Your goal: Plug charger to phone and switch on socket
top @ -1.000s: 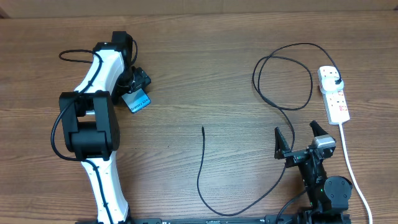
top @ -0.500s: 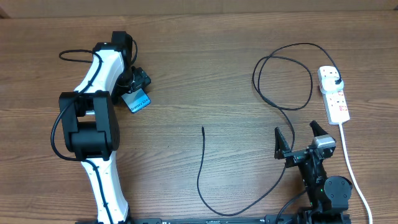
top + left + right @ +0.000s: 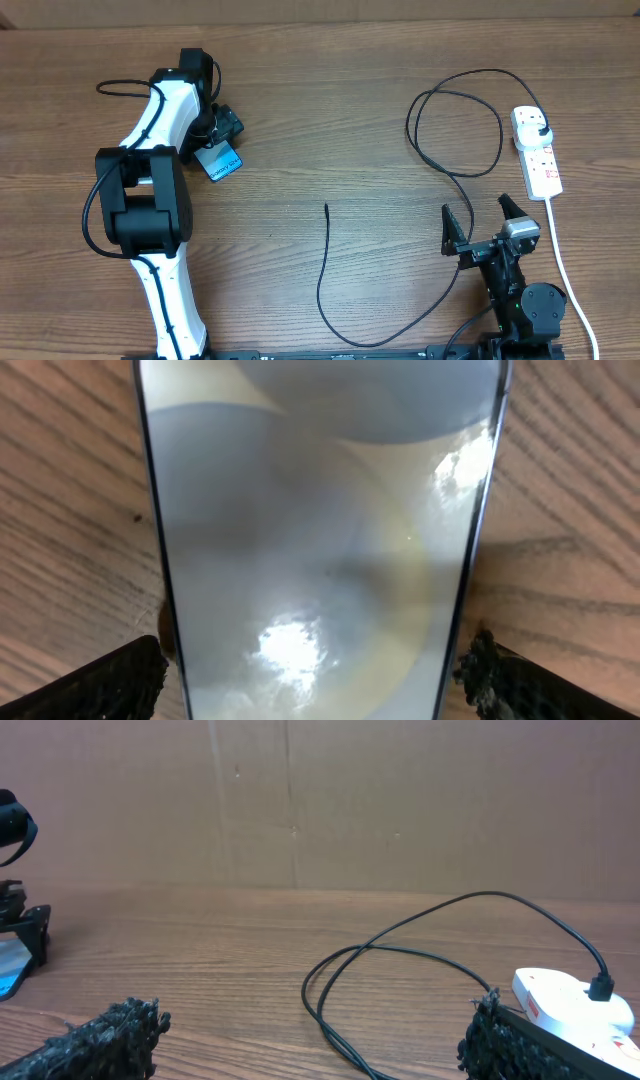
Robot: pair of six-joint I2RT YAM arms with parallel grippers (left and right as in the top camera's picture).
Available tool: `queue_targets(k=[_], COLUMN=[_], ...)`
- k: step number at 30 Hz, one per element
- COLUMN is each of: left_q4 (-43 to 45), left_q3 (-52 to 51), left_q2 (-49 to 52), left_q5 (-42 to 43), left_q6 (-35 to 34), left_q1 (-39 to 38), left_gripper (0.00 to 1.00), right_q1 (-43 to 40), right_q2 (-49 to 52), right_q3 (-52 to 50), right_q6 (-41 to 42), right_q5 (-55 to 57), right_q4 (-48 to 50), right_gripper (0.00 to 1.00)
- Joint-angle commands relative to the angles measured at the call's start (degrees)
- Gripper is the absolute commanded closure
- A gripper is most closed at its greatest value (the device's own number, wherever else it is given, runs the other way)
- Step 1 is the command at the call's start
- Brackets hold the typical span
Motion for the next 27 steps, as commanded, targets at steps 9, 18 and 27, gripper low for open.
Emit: queue_targets(k=[9,18,27], left_q4=[0.37,2.56,2.51], left_q3=[-3.1,-5.66,-5.7], left_q2=[3.26,3.26,3.26], left_q5=[-1.01,-0.98,-0.74], left_q6=[0.7,0.7,0.66], left_q1=[-0.13,-0.07,-0.07], left_gripper=[0.01,0.0,0.01], right_q1=[-0.28,-0.28,-0.28], right_q2=[-0.52,-0.52,-0.52], right_q3=[-0.61,-0.61,-0.61], right_q6=[0.31,0.31,0.31], right_q5=[0.28,0.28,0.28], right_q4=[0.26,0.26,0.26], right_gripper=[0.0,0.0,0.0])
